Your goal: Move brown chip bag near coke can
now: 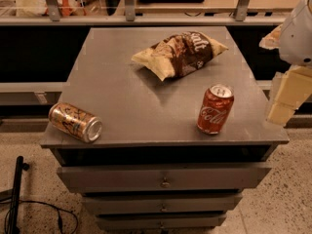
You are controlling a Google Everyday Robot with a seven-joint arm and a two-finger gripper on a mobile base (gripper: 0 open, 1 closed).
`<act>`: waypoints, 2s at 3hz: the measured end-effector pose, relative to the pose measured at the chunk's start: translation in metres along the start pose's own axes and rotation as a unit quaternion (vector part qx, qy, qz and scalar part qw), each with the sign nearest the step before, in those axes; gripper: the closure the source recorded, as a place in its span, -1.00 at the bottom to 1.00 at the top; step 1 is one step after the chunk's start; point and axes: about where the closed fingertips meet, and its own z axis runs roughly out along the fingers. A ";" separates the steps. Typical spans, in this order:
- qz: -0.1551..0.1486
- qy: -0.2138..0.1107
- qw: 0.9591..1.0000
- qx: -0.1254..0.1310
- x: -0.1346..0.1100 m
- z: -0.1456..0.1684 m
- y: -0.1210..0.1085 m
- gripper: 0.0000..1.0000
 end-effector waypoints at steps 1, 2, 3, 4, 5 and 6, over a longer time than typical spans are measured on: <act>0.000 0.000 1.000 0.000 0.000 0.000 0.000 -1.00; 0.022 -0.020 1.000 0.010 0.006 0.000 -0.014 -1.00; 0.048 -0.036 0.998 0.033 0.026 0.004 -0.049 -1.00; 0.068 -0.045 0.994 0.071 0.047 0.005 -0.085 -1.00; 0.092 -0.071 0.988 0.104 0.057 0.010 -0.116 -1.00; 0.106 -0.126 0.978 0.127 0.048 0.020 -0.136 -1.00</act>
Offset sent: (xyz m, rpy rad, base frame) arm 0.0299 -0.0259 0.0002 0.1139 -0.0378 -0.0898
